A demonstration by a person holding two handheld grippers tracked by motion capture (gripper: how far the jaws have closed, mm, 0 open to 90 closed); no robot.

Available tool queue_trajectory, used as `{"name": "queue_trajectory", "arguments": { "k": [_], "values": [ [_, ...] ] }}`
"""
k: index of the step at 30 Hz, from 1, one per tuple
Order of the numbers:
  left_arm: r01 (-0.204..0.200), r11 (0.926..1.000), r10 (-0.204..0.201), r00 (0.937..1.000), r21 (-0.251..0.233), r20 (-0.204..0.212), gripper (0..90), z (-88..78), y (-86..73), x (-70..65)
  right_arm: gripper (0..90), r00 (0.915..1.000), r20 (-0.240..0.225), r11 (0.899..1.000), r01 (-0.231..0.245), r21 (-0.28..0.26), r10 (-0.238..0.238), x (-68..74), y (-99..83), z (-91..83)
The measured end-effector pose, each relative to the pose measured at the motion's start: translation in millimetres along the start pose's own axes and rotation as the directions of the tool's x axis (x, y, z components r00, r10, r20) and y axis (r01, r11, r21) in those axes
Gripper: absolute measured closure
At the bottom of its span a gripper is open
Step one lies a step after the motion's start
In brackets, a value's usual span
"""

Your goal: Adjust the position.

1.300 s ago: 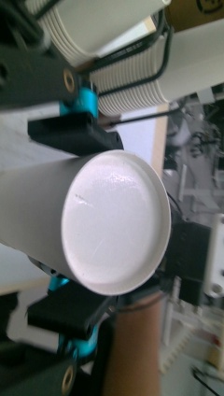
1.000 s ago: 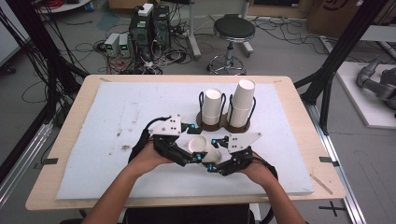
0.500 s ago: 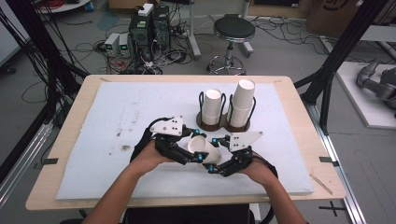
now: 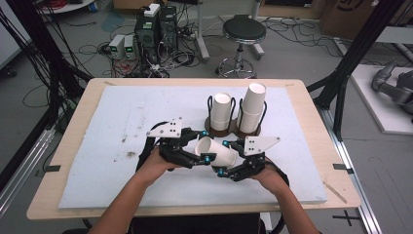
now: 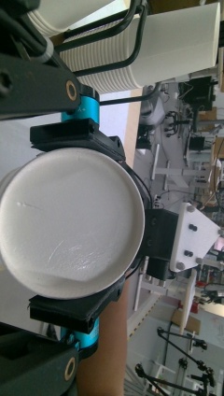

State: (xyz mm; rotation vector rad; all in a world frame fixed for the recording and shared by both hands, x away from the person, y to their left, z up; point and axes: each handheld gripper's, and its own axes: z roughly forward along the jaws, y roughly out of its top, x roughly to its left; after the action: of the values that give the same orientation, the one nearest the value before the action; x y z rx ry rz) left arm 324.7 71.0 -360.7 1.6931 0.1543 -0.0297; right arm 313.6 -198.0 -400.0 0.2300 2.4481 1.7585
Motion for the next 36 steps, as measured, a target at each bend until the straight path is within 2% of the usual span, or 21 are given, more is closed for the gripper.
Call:
{"name": "queue_trajectory", "arguments": {
  "k": [3, 6, 7, 9, 12, 14, 17, 19, 21, 25, 29, 31, 33, 36],
  "values": [
    [0.003, 0.9999, -0.003, 1.0000, 0.012, 0.004, 36.1, -0.3, -2.2, 0.4, 33.3, 0.9999, -0.004, 1.000, 0.012, 0.015, -0.012, -0.2, 0.3, -1.3],
    [0.003, 0.9986, -0.003, 1.0000, 0.053, -0.007, 35.3, 0.1, -2.9, -0.7, 35.0, 0.9995, 0.000, 0.998, 0.033, 0.052, -0.033, 0.4, 0.9, -1.9],
    [-0.013, 0.9973, 0.015, 0.9996, 0.072, -0.024, 34.1, 0.3, -2.2, -1.9, 35.1, 0.9991, 0.000, 0.997, 0.042, 0.061, -0.042, 0.4, 0.8, -1.7],
    [-0.026, 0.9928, 0.034, 0.9973, 0.117, -0.065, 23.8, 0.2, -0.1, -3.9, 35.4, 0.9986, 0.010, 0.995, 0.050, 0.081, -0.051, 0.8, 1.2, -0.9],
    [-0.037, 0.9915, 0.046, 0.9968, 0.125, -0.066, 22.1, -2.3, 2.2, -4.7, 35.4, 0.9967, 0.016, 0.990, 0.077, 0.120, -0.080, 2.3, 2.8, 1.2],
    [-0.039, 0.9899, 0.047, 0.9974, 0.136, -0.054, 22.7, -3.4, 2.2, -3.9, 35.4, 0.9960, 0.005, 0.987, 0.088, 0.132, -0.090, 3.2, 2.9, 3.5],
    [-0.045, 0.9863, 0.048, 0.9987, 0.159, -0.015, 27.2, -2.4, -0.4, -4.1, 35.4, 0.9964, -0.012, 0.987, 0.085, 0.138, -0.085, 3.8, 3.0, 5.3],
    [-0.050, 0.9858, 0.050, 0.9988, 0.160, 0.005, 28.6, -1.6, -1.5, -4.2, 35.8, 0.9959, -0.025, 0.987, 0.090, 0.136, -0.087, 3.7, 3.3, 4.8],
    [-0.058, 0.9860, 0.054, 0.9981, 0.157, 0.031, 34.0, -1.4, -1.9, -4.3, 36.4, 0.9955, -0.036, 0.987, 0.092, 0.135, -0.088, 3.4, 3.2, 4.2],
    [-0.054, 0.9830, 0.047, 0.9981, 0.175, 0.039, 35.9, -1.4, -3.0, -4.2, 36.8, 0.9953, -0.051, 0.986, 0.089, 0.142, -0.082, 3.0, 2.6, 3.5],
    [-0.028, 0.9879, 0.021, 0.9988, 0.152, 0.045, 36.1, -3.7, -6.0, -1.3, 34.9, 0.9962, -0.052, 0.988, 0.077, 0.136, -0.070, 2.6, 2.6, 4.1],
    [-0.009, 0.9932, 0.004, 0.9990, 0.116, 0.045, 36.0, -5.4, -8.1, 0.5, 30.5, 0.9976, -0.048, 0.990, 0.056, 0.131, -0.050, 2.5, 2.7, 4.6],
    [0.008, 0.9973, -0.012, 0.9989, 0.073, 0.045, 35.9, -8.2, -9.9, 2.4, 26.1, 0.9991, -0.040, 0.994, 0.019, 0.105, -0.015, 3.0, 3.3, 4.1],
    [0.021, 0.9996, -0.022, 0.9989, 0.017, 0.041, 35.8, -11.5, -11.7, 3.8, 21.8, 0.9995, -0.025, 0.999, -0.019, 0.047, 0.021, 3.0, 4.3, 0.9]
  ]
}}
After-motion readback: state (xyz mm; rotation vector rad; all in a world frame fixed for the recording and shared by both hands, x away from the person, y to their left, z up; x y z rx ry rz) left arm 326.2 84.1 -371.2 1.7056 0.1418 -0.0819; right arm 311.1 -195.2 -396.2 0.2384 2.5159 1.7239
